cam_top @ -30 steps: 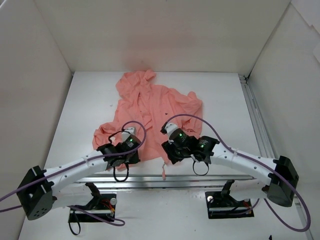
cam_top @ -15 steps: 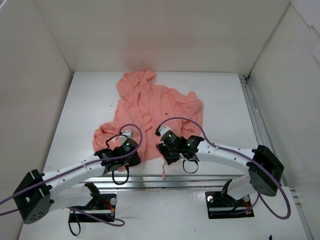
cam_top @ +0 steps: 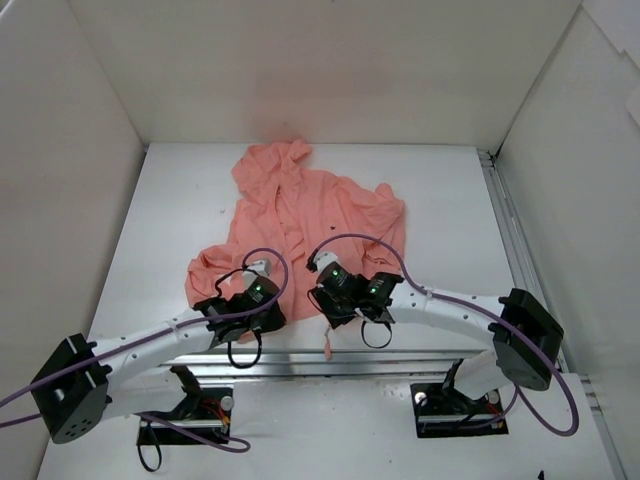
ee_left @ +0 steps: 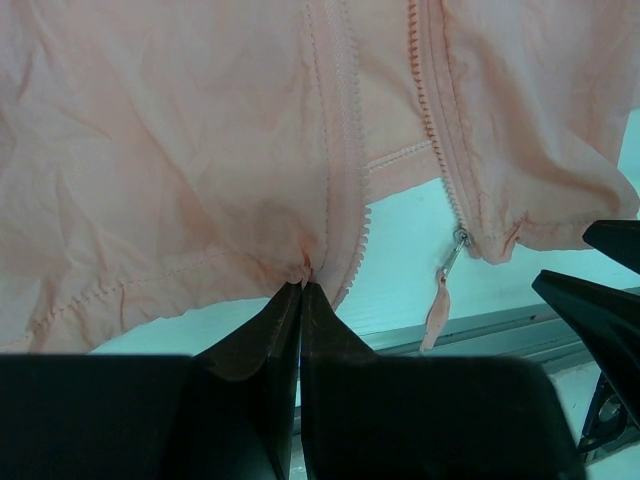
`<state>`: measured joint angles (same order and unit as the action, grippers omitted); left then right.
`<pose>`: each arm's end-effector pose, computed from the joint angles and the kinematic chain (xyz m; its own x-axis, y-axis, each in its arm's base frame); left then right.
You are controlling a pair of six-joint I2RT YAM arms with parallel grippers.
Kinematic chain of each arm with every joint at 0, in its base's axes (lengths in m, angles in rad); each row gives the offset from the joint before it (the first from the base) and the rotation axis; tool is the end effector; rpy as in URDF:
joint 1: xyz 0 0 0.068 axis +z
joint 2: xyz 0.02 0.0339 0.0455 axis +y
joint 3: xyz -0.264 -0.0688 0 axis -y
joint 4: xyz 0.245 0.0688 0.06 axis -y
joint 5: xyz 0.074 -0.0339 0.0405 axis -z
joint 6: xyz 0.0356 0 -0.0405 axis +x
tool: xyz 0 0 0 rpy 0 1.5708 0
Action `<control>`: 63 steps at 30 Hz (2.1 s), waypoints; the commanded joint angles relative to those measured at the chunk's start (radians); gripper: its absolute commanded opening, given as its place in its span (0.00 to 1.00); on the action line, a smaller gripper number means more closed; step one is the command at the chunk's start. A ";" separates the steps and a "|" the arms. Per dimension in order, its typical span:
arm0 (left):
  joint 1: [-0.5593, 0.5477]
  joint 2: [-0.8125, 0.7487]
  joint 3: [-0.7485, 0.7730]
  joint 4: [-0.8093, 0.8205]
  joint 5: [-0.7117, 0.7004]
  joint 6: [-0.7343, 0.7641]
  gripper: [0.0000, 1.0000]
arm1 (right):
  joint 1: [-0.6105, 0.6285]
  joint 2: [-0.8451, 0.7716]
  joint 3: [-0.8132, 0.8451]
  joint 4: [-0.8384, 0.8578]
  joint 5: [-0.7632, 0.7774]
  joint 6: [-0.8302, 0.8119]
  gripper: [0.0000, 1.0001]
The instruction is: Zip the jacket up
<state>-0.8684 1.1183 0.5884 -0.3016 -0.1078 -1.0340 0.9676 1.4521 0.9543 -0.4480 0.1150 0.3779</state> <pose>0.1451 -0.1655 0.1980 -0.8560 -0.3111 -0.4129 -0.0461 0.8415 -0.5383 0.1716 0.2420 0.2227 -0.7154 -0.3924 -0.5781 -0.5552 0.8216 0.1294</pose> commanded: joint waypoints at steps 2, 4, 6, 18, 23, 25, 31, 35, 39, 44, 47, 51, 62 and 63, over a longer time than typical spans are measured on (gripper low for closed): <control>0.008 -0.008 -0.007 0.051 0.000 -0.020 0.00 | 0.020 -0.012 0.049 0.035 0.048 0.023 0.35; 0.008 -0.006 -0.018 0.058 0.003 -0.031 0.00 | 0.020 0.004 0.049 0.037 0.049 0.023 0.35; 0.008 -0.015 -0.031 0.073 0.008 -0.037 0.00 | 0.020 0.023 0.049 0.038 0.043 0.021 0.35; 0.008 0.001 -0.027 0.098 0.023 -0.040 0.00 | 0.022 0.139 0.047 0.091 0.018 0.018 0.33; 0.008 0.017 -0.024 0.111 0.034 -0.038 0.00 | 0.020 0.157 0.044 0.103 0.021 0.016 0.29; 0.008 0.021 -0.022 0.116 0.039 -0.034 0.00 | 0.023 0.168 0.040 0.104 0.026 0.015 0.29; 0.008 0.023 -0.022 0.119 0.042 -0.032 0.00 | 0.023 0.188 0.031 0.109 0.031 0.013 0.14; 0.008 0.021 -0.021 0.122 0.042 -0.028 0.00 | 0.020 0.154 0.038 0.107 0.025 0.015 0.00; 0.008 0.008 -0.012 0.122 0.037 -0.018 0.00 | 0.019 0.090 0.058 0.109 -0.006 0.010 0.00; 0.008 -0.005 -0.001 0.116 0.036 -0.009 0.00 | -0.007 0.036 0.066 0.107 -0.035 0.006 0.00; 0.008 -0.026 -0.004 0.116 0.030 -0.009 0.00 | -0.021 0.013 0.057 0.115 -0.057 0.006 0.00; 0.008 -0.055 -0.002 0.113 0.020 -0.006 0.00 | -0.040 -0.022 0.060 0.143 -0.101 -0.008 0.00; 0.008 -0.092 0.011 0.073 0.014 0.000 0.00 | -0.079 0.017 0.215 0.052 0.083 -0.128 0.00; 0.008 -0.094 0.010 0.071 0.013 -0.003 0.00 | -0.078 0.025 0.253 0.051 0.093 -0.135 0.00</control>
<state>-0.8684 1.0508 0.5678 -0.2390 -0.0792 -1.0466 0.9016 1.4727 1.1198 -0.4023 0.1371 0.2855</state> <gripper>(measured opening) 0.003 0.034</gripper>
